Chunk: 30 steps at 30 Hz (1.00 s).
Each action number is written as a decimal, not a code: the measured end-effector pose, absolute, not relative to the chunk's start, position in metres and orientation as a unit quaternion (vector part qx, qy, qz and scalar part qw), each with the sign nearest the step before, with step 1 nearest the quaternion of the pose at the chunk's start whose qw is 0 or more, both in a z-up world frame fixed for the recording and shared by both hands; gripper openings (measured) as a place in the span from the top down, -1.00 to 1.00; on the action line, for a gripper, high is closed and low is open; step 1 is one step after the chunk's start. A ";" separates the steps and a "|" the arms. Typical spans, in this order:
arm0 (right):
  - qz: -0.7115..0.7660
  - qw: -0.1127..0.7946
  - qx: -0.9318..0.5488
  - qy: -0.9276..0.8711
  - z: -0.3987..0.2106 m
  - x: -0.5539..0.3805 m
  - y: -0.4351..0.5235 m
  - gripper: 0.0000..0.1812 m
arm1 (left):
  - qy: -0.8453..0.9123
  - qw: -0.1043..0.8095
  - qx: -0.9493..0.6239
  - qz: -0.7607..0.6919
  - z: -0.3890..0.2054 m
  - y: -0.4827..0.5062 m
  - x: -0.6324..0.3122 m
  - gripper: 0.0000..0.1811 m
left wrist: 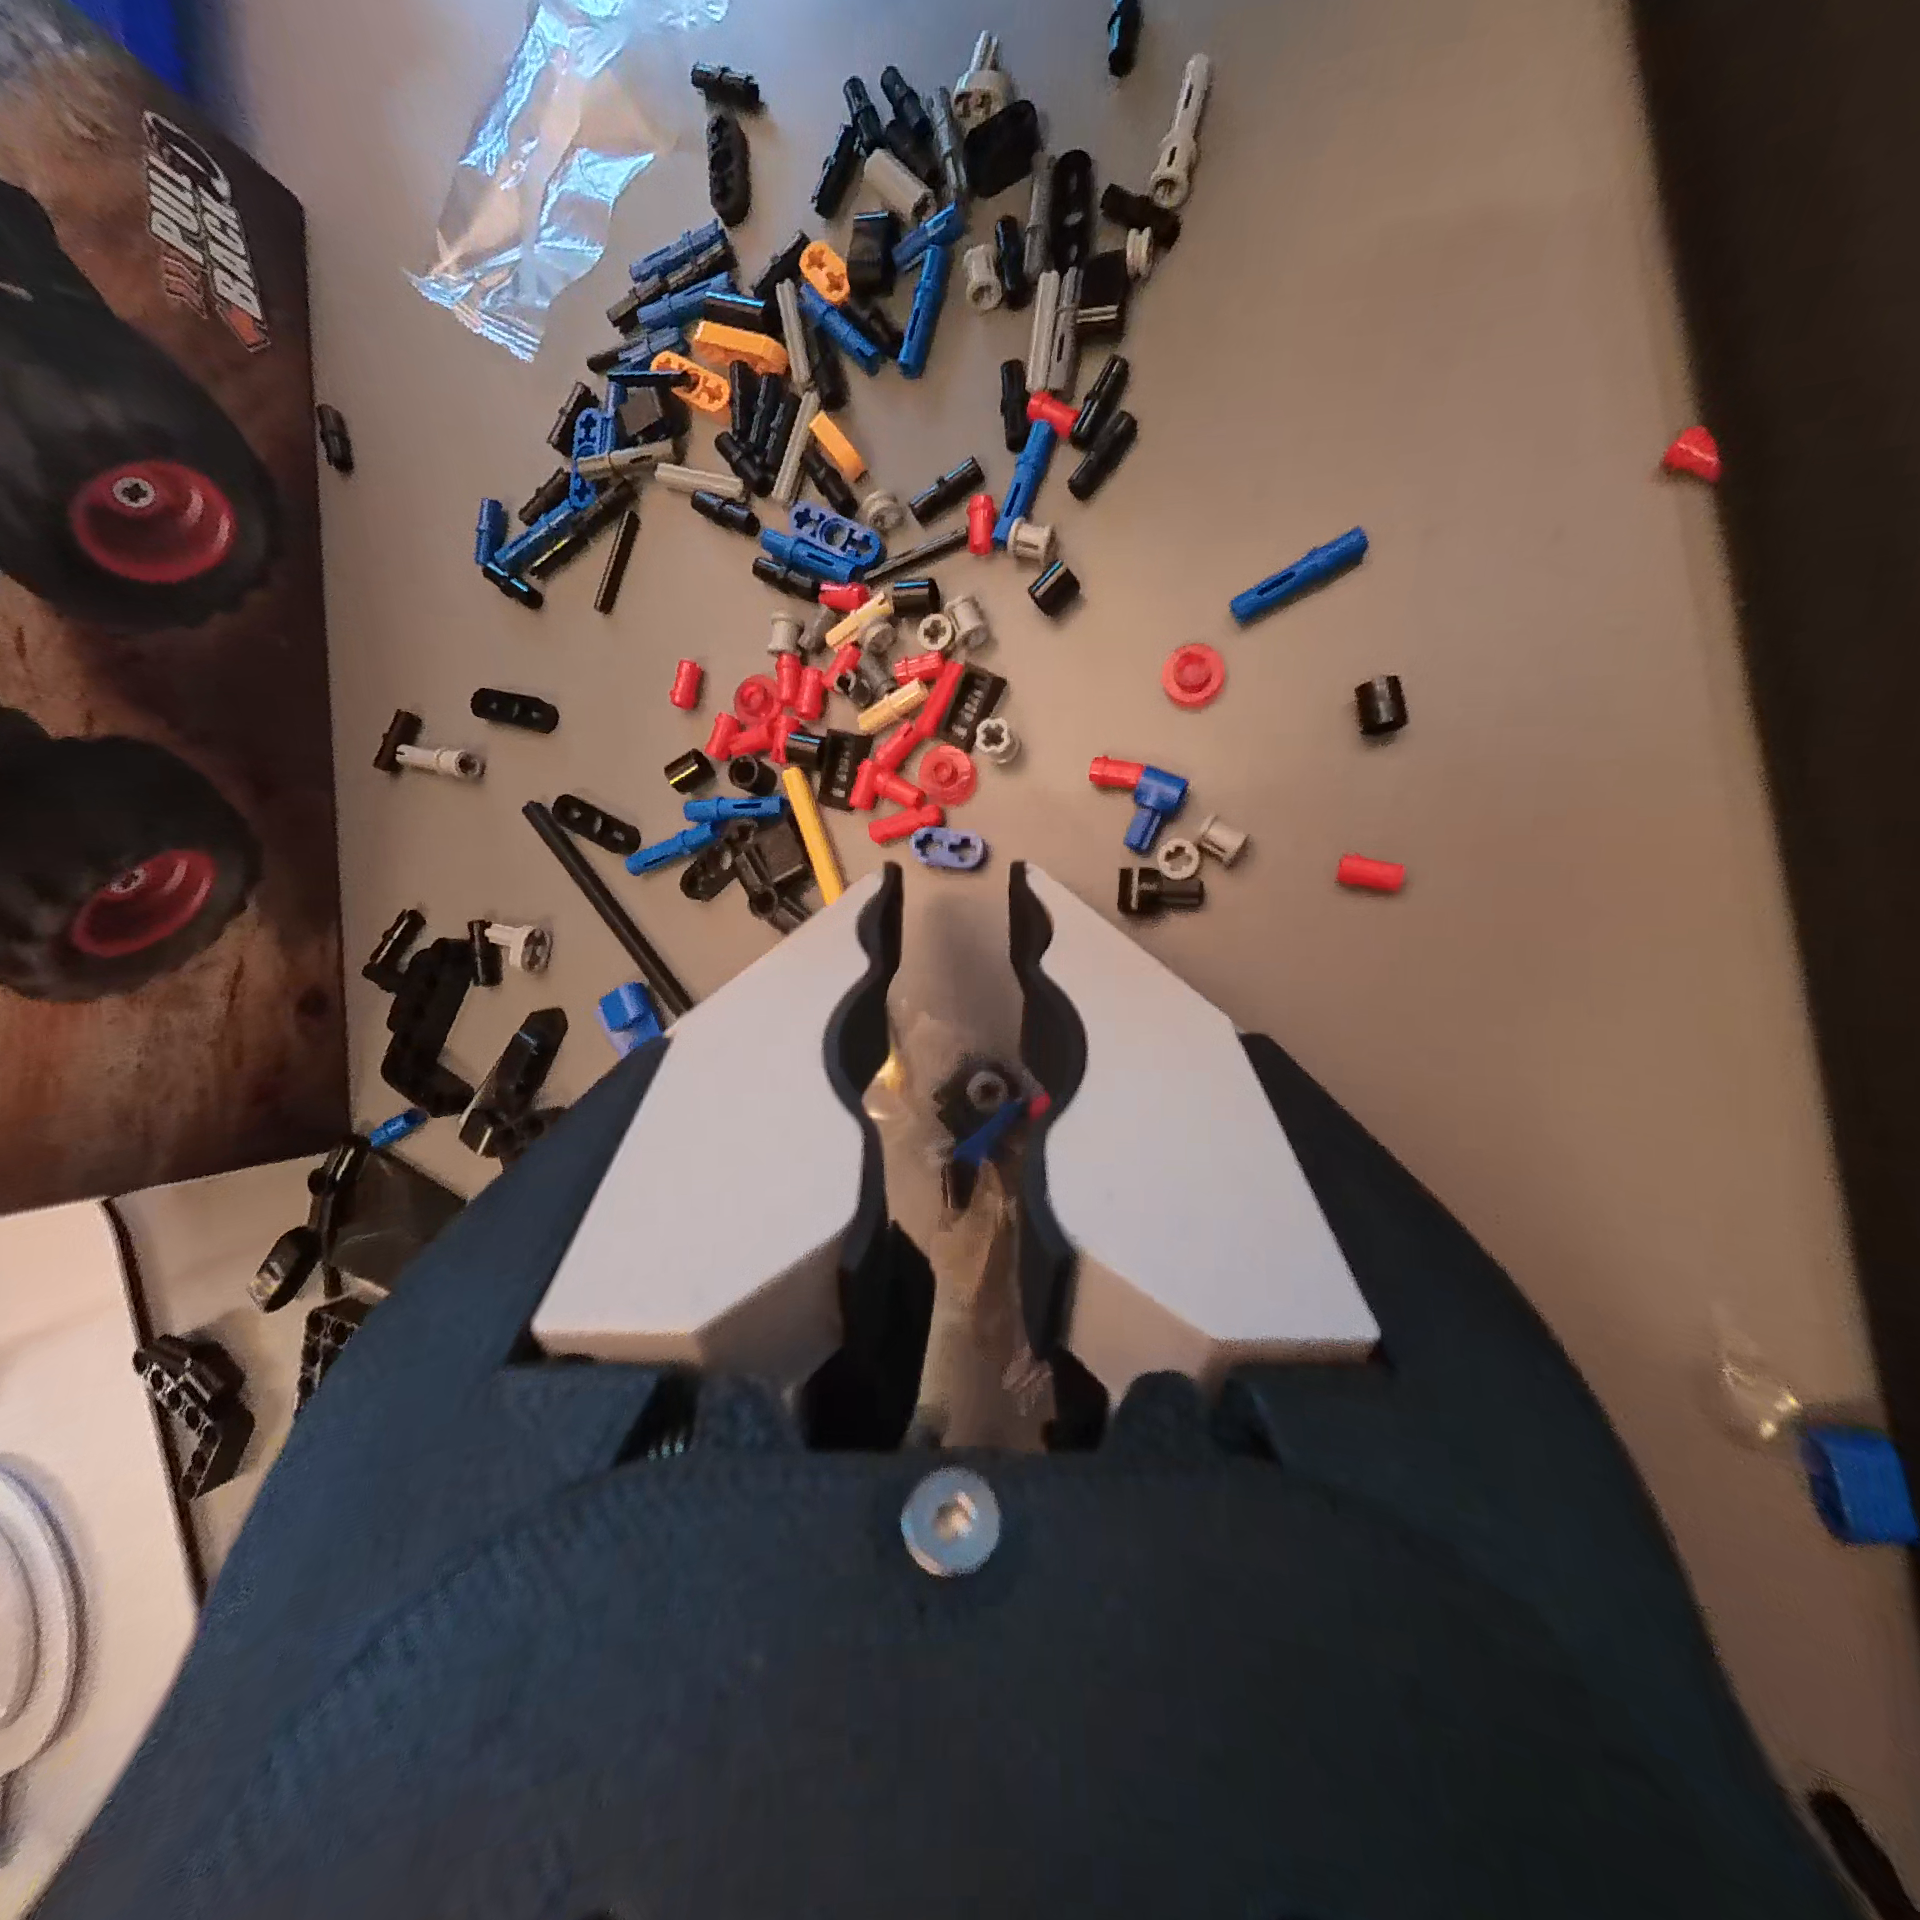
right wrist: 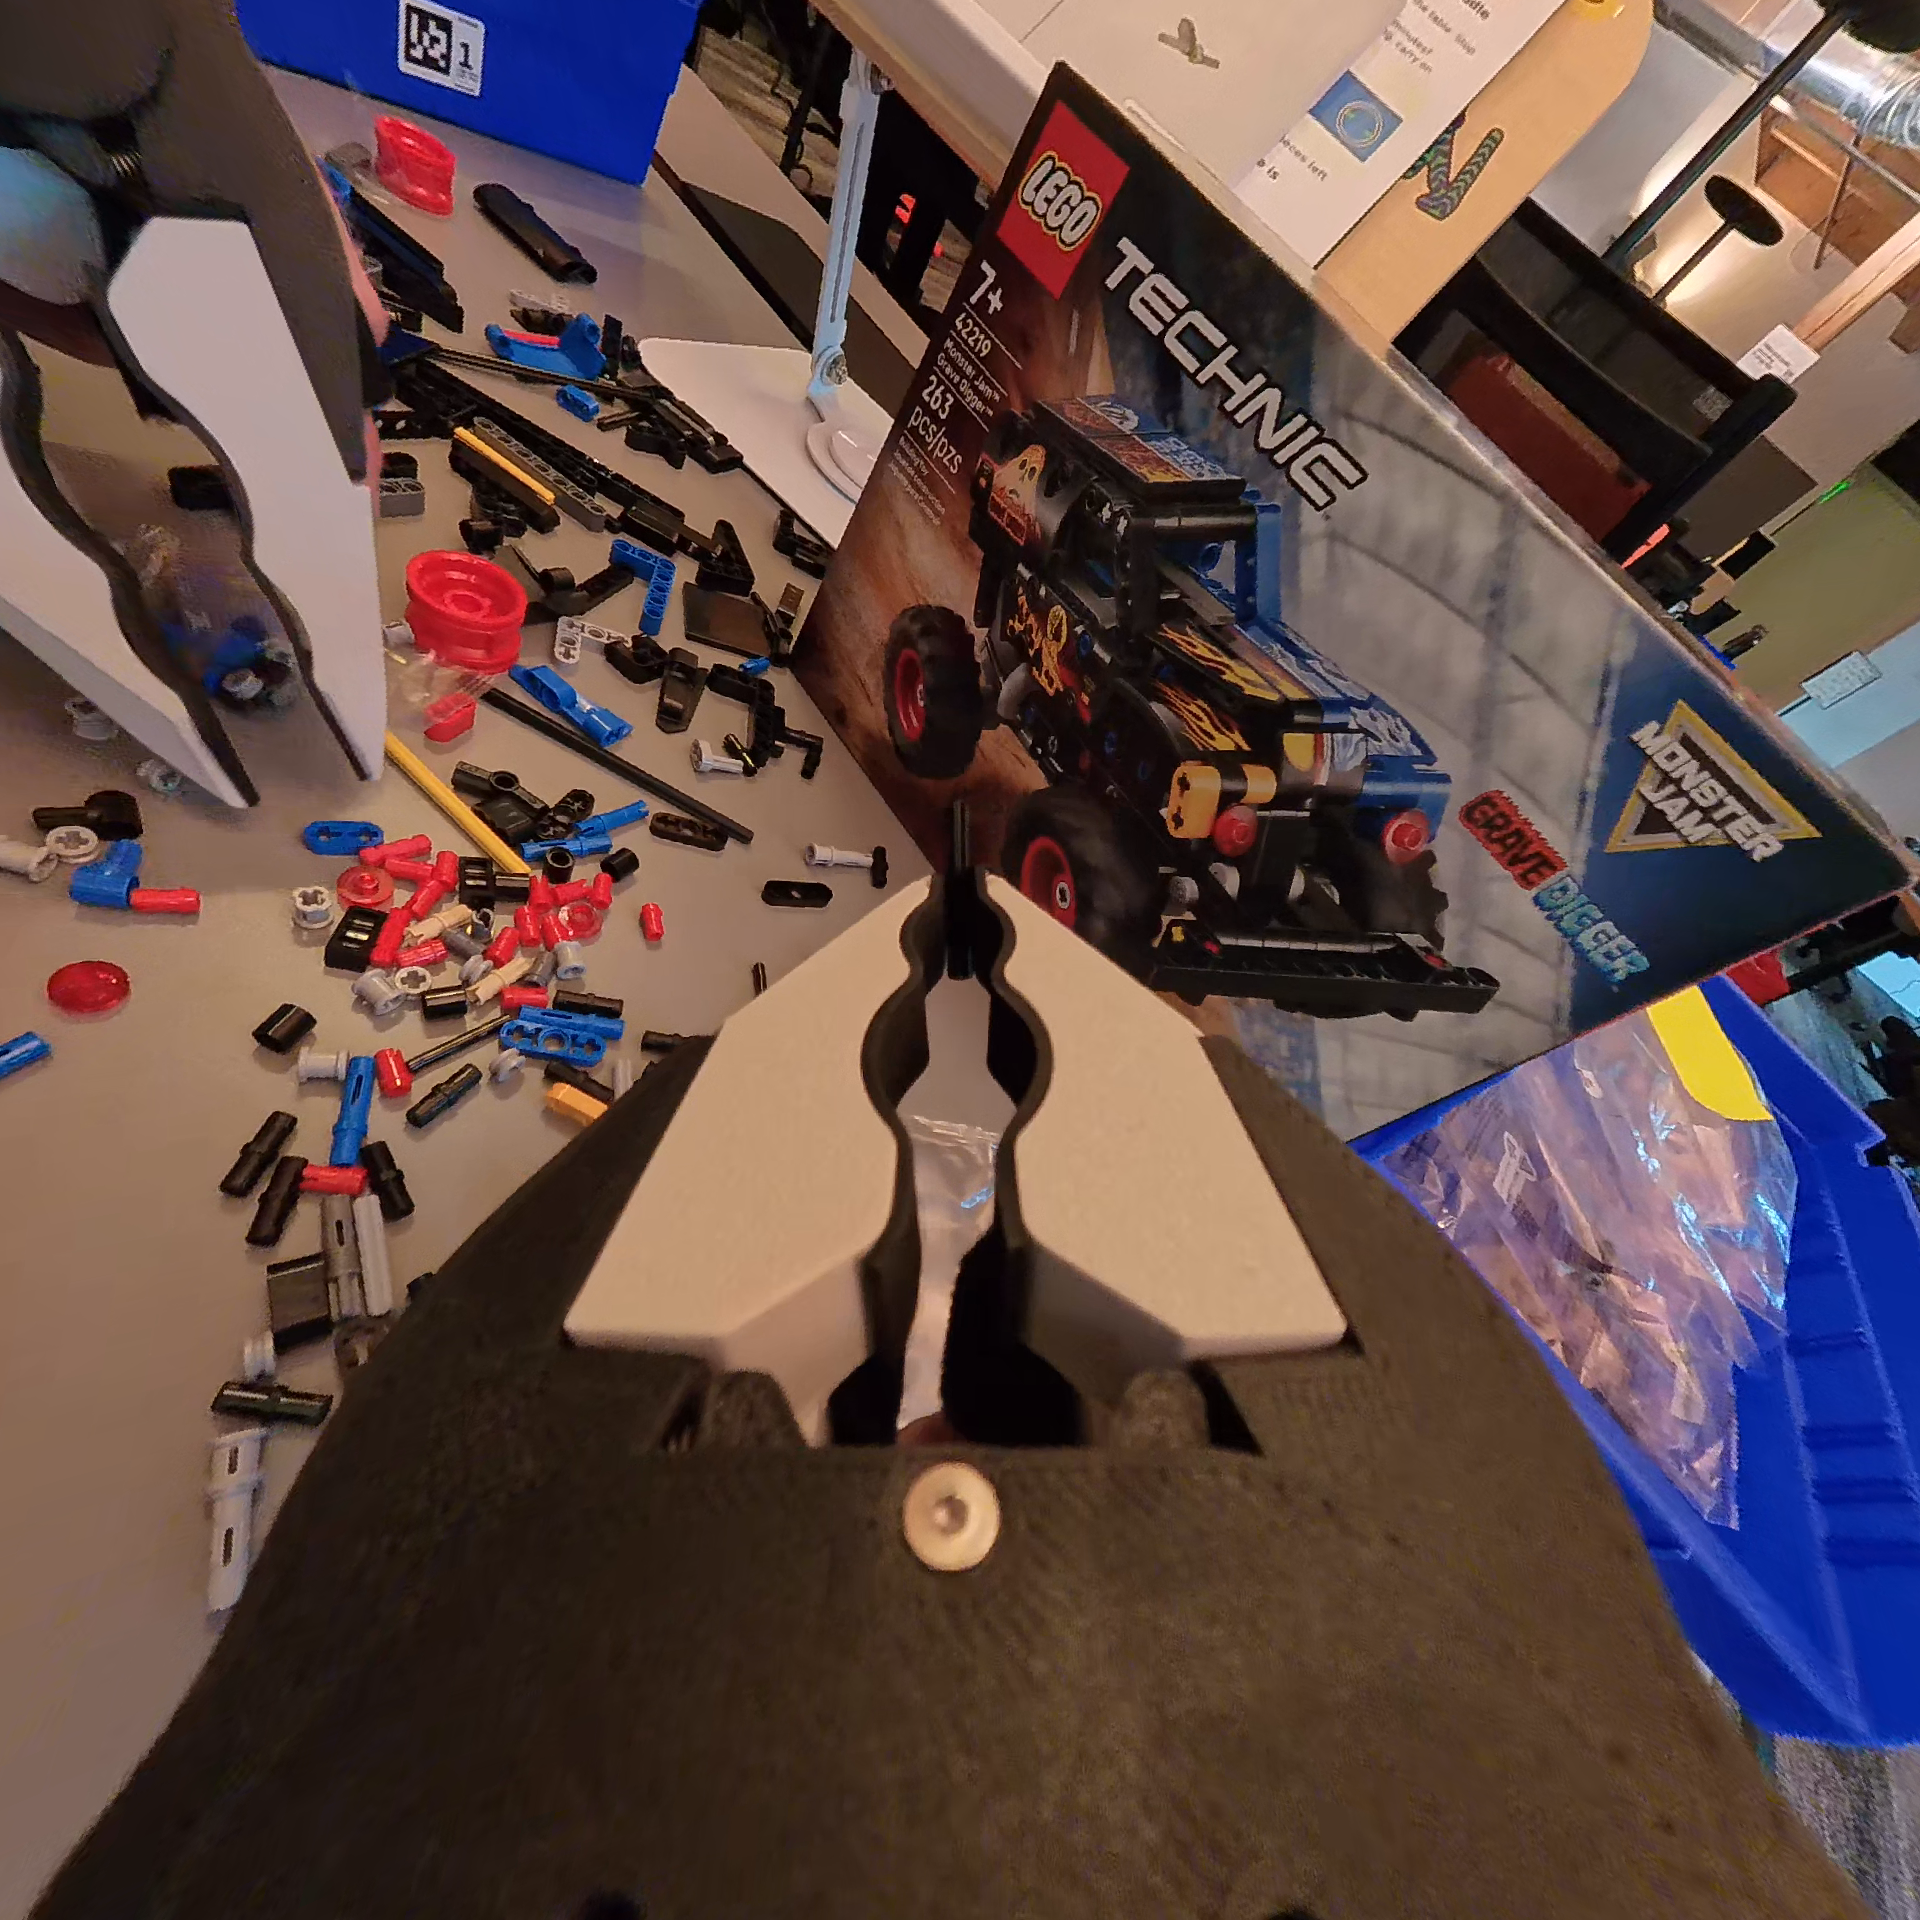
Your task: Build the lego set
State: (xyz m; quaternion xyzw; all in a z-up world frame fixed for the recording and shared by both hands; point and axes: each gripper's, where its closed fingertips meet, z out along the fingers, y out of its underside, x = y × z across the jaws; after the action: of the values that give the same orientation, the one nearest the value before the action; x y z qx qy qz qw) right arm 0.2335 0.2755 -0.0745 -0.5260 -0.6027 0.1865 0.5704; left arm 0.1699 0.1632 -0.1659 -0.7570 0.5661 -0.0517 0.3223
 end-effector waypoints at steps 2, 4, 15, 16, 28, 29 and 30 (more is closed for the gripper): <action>0.186 0.570 -0.526 -0.604 -0.075 0.233 0.275 0.97 | 0.568 0.320 -0.757 -0.047 -0.169 0.165 0.172 0.80; 0.187 0.570 -0.525 -0.604 -0.075 0.233 0.275 0.97 | 0.570 0.315 -0.757 -0.046 -0.172 0.166 0.173 0.80; 0.187 0.569 -0.526 -0.604 -0.075 0.234 0.275 0.96 | 0.584 0.302 -0.751 -0.068 -0.172 0.155 0.175 0.90; 0.187 0.569 -0.526 -0.604 -0.075 0.234 0.275 0.96 | 0.581 0.305 -0.752 -0.069 -0.170 0.156 0.174 0.88; 0.187 0.570 -0.527 -0.603 -0.075 0.234 0.276 0.97 | 0.551 0.324 -0.769 -0.011 -0.169 0.190 0.162 0.80; 0.187 0.569 -0.527 -0.603 -0.075 0.234 0.276 0.97 | 0.553 0.319 -0.769 -0.009 -0.171 0.190 0.162 0.80; 0.187 0.569 -0.527 -0.603 -0.076 0.234 0.275 0.97 | 0.554 0.317 -0.770 -0.012 -0.172 0.190 0.163 0.83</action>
State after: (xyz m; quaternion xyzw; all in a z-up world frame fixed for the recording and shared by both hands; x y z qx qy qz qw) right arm 0.2343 0.2755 -0.0758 -0.5268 -0.6034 0.1870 0.5687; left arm 0.1628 0.1899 -0.1722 -0.7701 0.5536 -0.0121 0.3167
